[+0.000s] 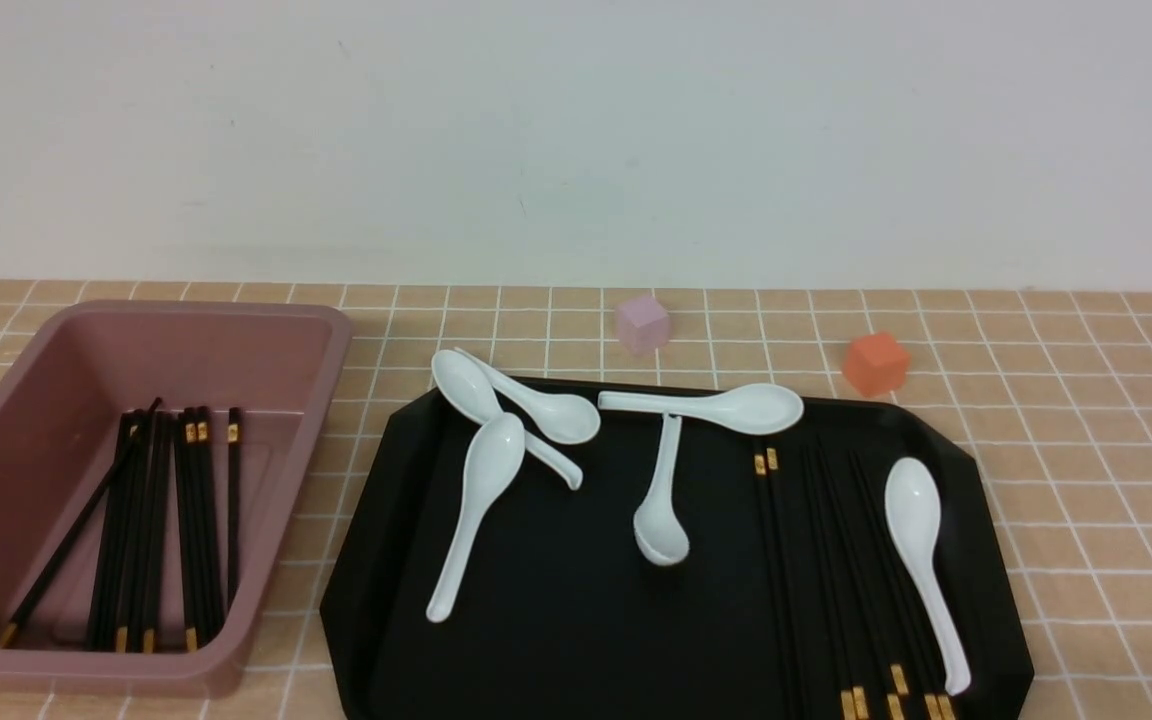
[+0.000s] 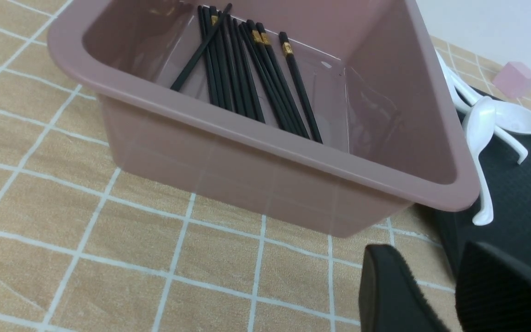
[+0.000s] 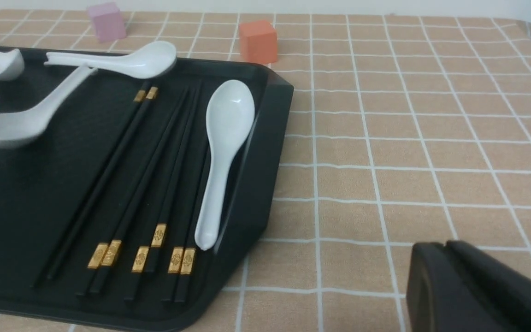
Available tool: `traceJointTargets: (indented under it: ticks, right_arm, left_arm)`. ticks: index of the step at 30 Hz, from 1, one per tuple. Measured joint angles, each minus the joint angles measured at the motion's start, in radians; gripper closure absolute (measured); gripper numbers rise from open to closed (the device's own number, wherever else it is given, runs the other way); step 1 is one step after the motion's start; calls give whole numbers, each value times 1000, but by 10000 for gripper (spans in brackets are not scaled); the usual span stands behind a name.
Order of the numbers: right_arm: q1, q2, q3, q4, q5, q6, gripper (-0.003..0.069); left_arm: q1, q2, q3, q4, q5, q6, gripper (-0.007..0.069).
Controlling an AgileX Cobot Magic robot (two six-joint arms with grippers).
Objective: On brown tablecloth take chopsticks from black tray and put them in box.
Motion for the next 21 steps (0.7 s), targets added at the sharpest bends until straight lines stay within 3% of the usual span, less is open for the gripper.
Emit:
traceJointTargets:
  ticks: [21]
  right_arm:
    - [0,0,0,0,1,0,594]
  left_arm:
    - [0,0,0,0,0,0,386]
